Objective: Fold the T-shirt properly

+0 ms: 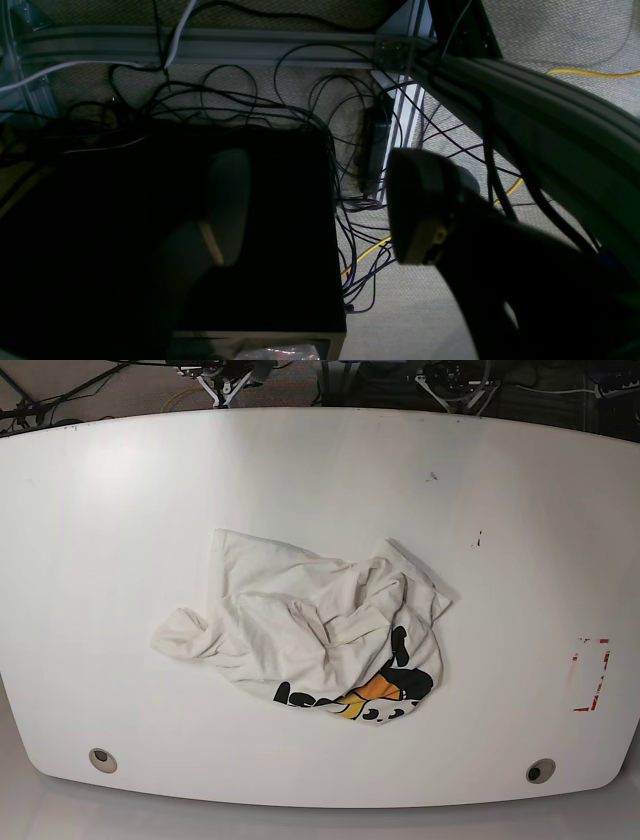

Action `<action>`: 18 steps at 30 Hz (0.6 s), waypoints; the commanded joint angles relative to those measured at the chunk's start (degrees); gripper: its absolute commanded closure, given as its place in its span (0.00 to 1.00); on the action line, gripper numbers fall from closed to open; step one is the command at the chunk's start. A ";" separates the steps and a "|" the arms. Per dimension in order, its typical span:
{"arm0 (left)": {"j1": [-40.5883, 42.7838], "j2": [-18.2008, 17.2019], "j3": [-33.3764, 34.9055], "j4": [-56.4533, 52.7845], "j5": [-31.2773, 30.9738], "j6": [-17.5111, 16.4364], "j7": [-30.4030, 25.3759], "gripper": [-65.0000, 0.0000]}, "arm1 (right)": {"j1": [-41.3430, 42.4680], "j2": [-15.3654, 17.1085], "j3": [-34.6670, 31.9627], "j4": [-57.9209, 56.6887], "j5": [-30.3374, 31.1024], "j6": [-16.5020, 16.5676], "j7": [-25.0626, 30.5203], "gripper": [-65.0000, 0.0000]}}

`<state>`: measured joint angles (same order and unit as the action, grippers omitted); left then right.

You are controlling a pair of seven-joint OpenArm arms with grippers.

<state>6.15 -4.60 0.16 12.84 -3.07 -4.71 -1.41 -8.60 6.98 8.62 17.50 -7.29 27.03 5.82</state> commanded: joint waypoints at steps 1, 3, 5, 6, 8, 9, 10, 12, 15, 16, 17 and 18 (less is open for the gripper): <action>-0.23 -0.28 -0.10 -0.04 -0.48 0.13 -0.56 0.38 | -0.52 -0.12 0.11 0.04 -0.54 -0.86 -0.37 0.81; 0.57 0.86 0.14 0.13 0.13 -0.17 -0.48 0.39 | 0.73 -0.87 -0.05 0.22 0.12 0.18 0.37 0.80; 0.57 0.86 0.14 0.13 0.13 -0.17 -0.48 0.39 | 0.82 -1.05 -0.05 0.13 0.12 0.18 0.37 0.80; 0.57 0.86 0.14 0.13 0.13 -0.17 -0.48 0.39 | 0.82 -1.05 -0.05 0.13 0.12 0.18 0.37 0.80; 0.57 0.86 0.14 0.13 0.13 -0.17 -0.48 0.39 | 0.91 -1.14 -0.05 0.13 0.12 0.18 0.37 0.80; 0.57 0.86 0.14 0.13 0.13 -0.17 -0.48 0.39 | 0.91 -1.14 -0.05 0.13 0.12 0.18 0.37 0.80; 0.57 0.86 0.14 0.13 0.13 -0.17 -0.48 0.39 | 0.91 -1.14 -0.05 0.13 0.12 0.18 0.37 0.80; 0.57 0.86 0.14 0.13 0.13 -0.17 -0.48 0.39 | 0.91 -1.23 -0.05 0.13 0.12 0.18 0.37 0.80; 0.57 0.86 0.14 0.13 0.13 -0.17 -0.48 0.39 | 0.91 -1.23 -0.05 0.13 0.12 0.18 0.37 0.80; 0.57 0.86 0.14 0.21 0.04 -0.17 -0.57 0.39 | 0.91 -1.23 -0.05 0.13 0.12 0.18 0.37 0.80; 0.57 0.86 0.14 0.39 -0.05 -0.17 -0.57 0.39 | 0.91 -1.23 -0.05 0.13 0.12 0.18 0.37 0.80; 0.57 0.86 0.14 0.57 -0.14 -0.17 -0.57 0.39 | 0.91 -1.23 -0.05 0.22 0.12 0.18 0.37 0.80</action>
<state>6.57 -3.46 0.32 12.86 -3.07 -4.93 -1.63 -7.70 5.39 8.56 17.50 -7.31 26.76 5.78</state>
